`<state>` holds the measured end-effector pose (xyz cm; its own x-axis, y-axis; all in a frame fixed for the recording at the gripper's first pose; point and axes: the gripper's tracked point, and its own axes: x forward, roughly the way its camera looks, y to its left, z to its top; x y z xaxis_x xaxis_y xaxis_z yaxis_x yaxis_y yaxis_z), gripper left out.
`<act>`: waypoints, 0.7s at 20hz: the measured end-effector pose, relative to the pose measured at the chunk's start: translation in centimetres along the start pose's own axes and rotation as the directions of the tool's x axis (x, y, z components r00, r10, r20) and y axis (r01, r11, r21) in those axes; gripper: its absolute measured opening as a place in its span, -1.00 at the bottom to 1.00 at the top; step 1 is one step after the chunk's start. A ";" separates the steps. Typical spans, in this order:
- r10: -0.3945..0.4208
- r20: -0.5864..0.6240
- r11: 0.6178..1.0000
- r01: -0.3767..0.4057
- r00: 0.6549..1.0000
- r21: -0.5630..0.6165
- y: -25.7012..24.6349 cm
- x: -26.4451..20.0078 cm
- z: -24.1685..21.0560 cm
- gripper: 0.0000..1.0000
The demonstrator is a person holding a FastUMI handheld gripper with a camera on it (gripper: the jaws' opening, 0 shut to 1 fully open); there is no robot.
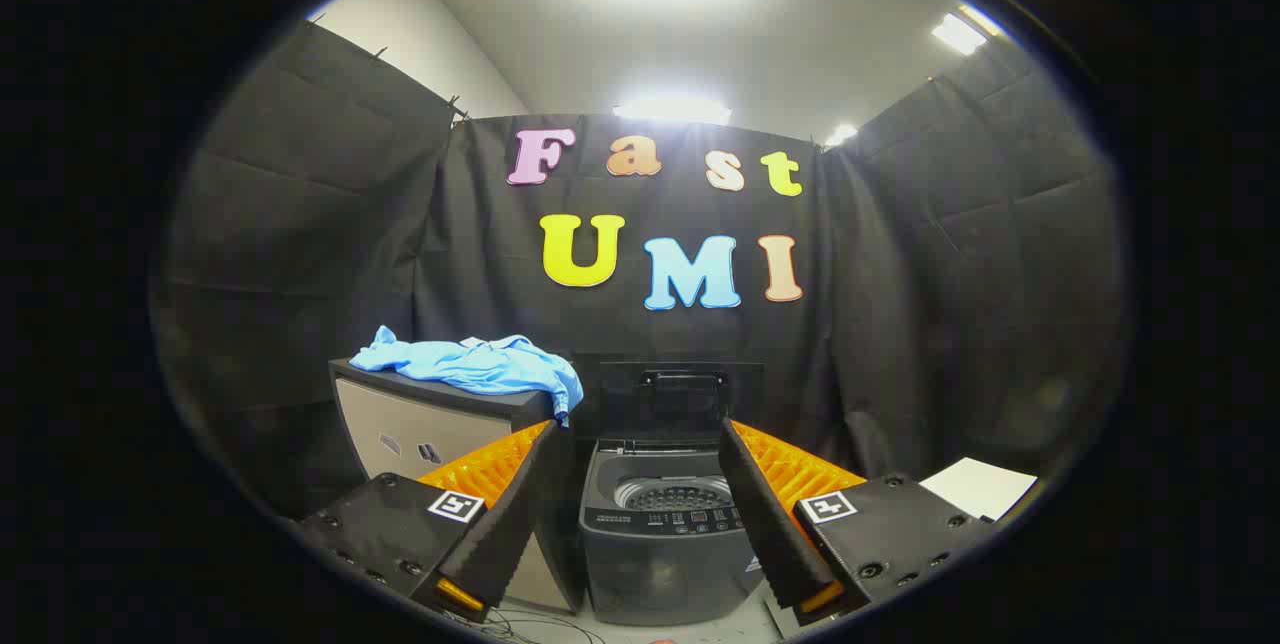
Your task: Put the clothes into the washing machine and then close the washing machine lid.
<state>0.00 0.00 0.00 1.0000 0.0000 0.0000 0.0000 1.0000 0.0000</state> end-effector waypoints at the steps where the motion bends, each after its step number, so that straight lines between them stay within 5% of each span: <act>1: -0.001 0.000 1.000 0.001 1.000 -0.003 0.0 -0.1 -0.1 0.97; 14: -0.001 -0.008 1.000 0.001 1.000 0.008 1.3 -0.7 -0.4 0.97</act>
<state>-0.68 1.26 -0.36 1.0000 -0.0006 -0.0079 0.0006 1.0000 0.0080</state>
